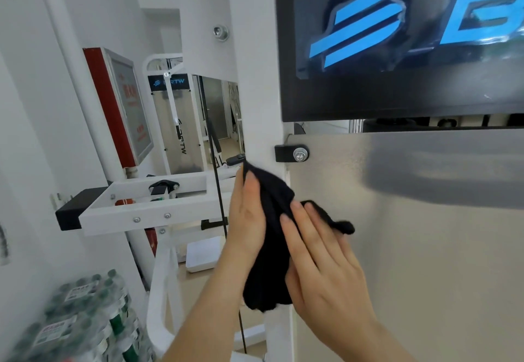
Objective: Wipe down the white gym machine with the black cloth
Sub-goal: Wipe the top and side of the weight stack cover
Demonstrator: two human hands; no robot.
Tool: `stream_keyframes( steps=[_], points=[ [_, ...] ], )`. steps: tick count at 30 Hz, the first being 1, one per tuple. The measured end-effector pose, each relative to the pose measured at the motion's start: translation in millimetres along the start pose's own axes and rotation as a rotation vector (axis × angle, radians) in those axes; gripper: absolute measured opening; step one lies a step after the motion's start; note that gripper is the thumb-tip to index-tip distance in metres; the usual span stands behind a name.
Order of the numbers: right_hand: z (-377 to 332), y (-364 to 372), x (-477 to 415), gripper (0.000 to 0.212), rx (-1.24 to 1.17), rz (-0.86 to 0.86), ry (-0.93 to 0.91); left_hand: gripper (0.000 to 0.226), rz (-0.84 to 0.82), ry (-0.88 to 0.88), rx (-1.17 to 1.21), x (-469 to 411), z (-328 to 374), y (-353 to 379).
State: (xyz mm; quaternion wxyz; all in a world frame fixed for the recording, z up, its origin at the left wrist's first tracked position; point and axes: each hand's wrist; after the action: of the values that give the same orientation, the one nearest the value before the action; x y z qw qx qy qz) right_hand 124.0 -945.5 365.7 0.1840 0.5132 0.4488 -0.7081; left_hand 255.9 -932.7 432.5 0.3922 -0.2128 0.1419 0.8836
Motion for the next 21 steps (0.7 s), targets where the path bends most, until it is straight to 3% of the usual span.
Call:
stream_keyframes(
  steps=[6,12,14,16,18,21],
  points=[
    [-11,10,-24,0.061,0.039,0.008,-0.003,0.055,-0.118,-0.549,0.335,-12,-25,-8],
    [-6,28,21,0.058,0.062,-0.154,-0.084,0.058,-0.131,-0.722,0.379,33,-59,-18],
    [-3,29,43,0.056,0.059,-0.171,-0.049,0.058,-0.141,-0.618,0.288,44,-51,-20],
    [-2,30,57,0.056,0.058,-0.146,-0.023,0.063,-0.219,-0.381,0.144,44,-39,-21],
    [-2,31,60,0.059,0.036,-0.078,-0.010,0.050,-0.228,-0.122,0.030,33,-23,-17],
    [-3,23,52,0.058,-0.096,0.025,0.030,0.064,-0.123,0.072,-0.028,20,-15,-4]
  ],
)
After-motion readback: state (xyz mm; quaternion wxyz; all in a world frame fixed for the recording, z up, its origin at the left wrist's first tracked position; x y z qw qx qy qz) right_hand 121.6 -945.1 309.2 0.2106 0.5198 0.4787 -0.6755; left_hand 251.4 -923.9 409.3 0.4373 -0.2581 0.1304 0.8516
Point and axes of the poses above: each hand's wrist, its own x-axis away from the middle knuckle, its own y-axis out of the palm, z = x × y, and after that the axes turned 1 degree about z, right-handed
